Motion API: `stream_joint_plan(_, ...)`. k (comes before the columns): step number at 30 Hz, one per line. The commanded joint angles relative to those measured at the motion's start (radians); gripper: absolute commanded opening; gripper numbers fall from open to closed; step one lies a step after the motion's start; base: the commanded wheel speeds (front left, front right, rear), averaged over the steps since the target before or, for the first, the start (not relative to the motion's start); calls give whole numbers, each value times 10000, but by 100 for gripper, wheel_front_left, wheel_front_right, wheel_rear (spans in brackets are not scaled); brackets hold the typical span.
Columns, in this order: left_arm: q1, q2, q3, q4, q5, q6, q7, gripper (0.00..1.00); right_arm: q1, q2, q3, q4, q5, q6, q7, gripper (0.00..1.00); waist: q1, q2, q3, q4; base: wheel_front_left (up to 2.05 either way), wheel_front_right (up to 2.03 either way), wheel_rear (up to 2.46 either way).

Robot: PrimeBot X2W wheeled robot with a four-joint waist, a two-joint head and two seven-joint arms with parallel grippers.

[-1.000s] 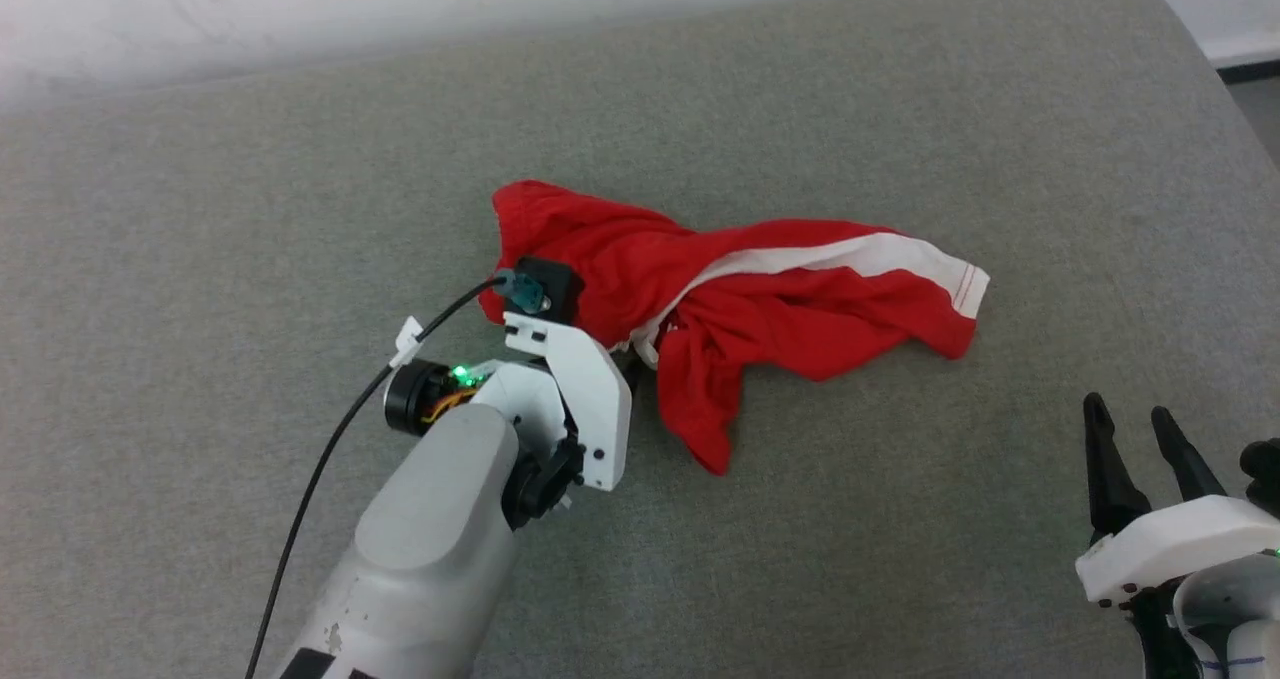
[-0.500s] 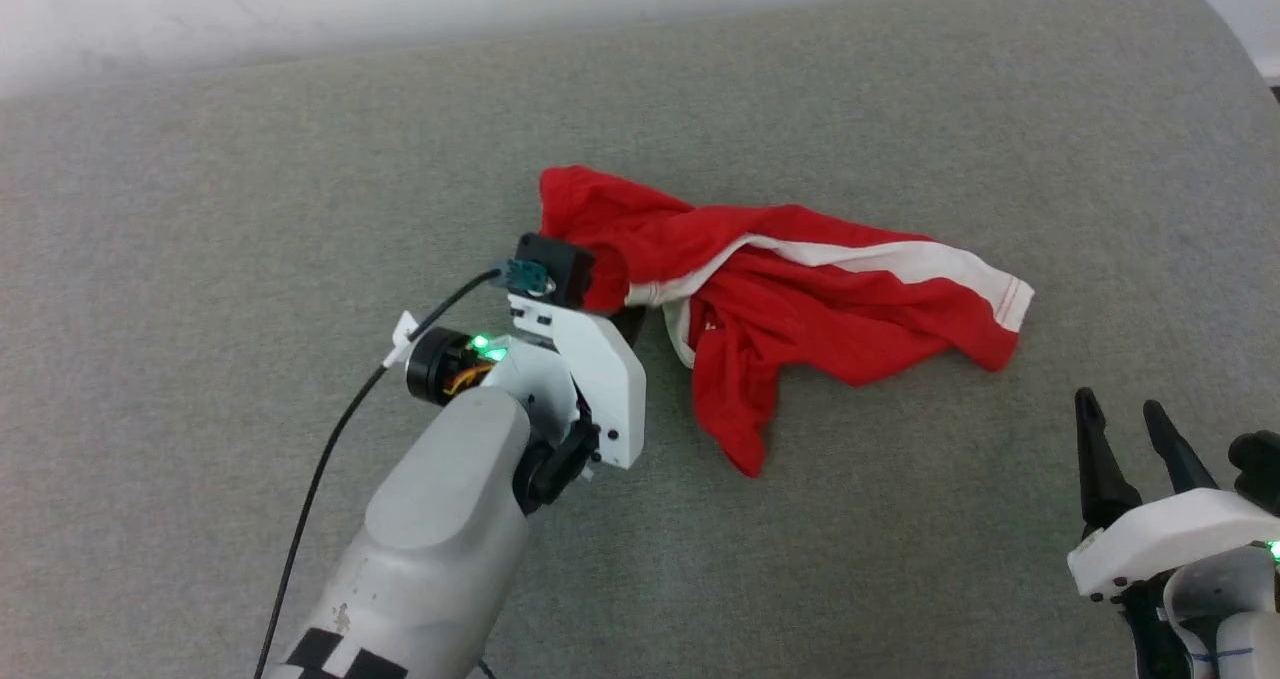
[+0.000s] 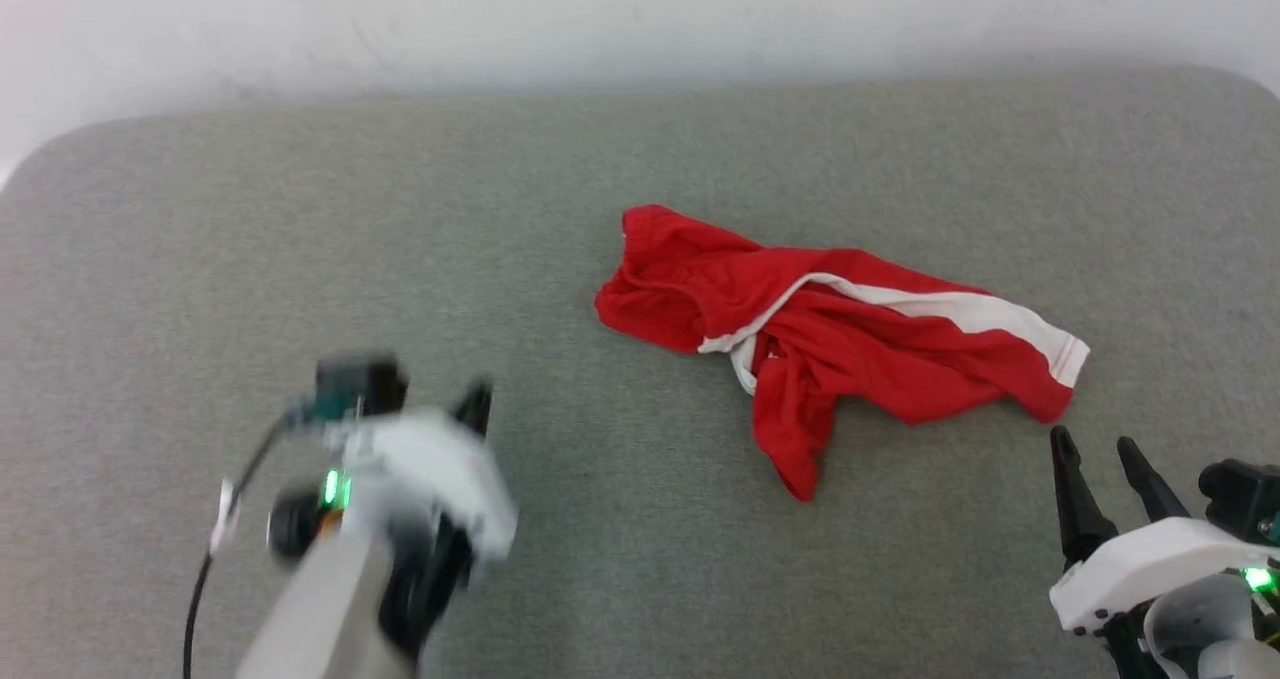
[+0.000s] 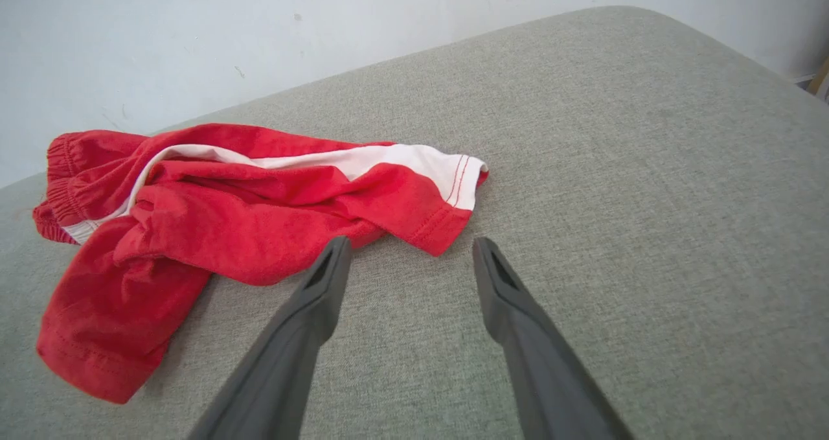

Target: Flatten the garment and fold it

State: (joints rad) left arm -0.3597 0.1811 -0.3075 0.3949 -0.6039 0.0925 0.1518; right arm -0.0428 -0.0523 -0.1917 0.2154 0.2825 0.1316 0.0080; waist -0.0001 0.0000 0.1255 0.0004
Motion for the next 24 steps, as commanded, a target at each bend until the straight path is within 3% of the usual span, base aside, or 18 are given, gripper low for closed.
stream_joint_plan(1,433,50,13,-115,-65,96,86,0,123,20,1,24,9,-9,-14,100,1,0,-242,272,0,0,0)
stream_joint_plan(4,1254,3,225,-790,-365,299,31,2,191,20,44,9,6,-9,39,100,1,0,-311,352,0,0,0)
stream_joint_plan(5,1391,-22,251,-1022,-388,371,-6,77,212,20,53,11,6,-9,62,100,1,0,-341,359,0,0,0)
stream_joint_plan(6,1465,-42,253,-1266,-382,422,-45,100,224,20,58,7,1,-9,83,100,1,0,-358,358,0,0,0)
stream_joint_plan(11,1225,37,-64,-2088,-151,396,190,100,211,20,147,-27,21,-9,144,100,1,0,-367,78,0,0,0)
stream_joint_plan(15,243,-77,-786,-2111,185,56,792,100,152,20,101,-102,17,-9,166,100,1,0,-88,-257,0,0,0)
stream_joint_plan(24,-2216,-619,-2113,208,785,-571,2224,100,-227,20,61,-59,273,-9,-11,100,1,0,824,-1274,0,0,0)
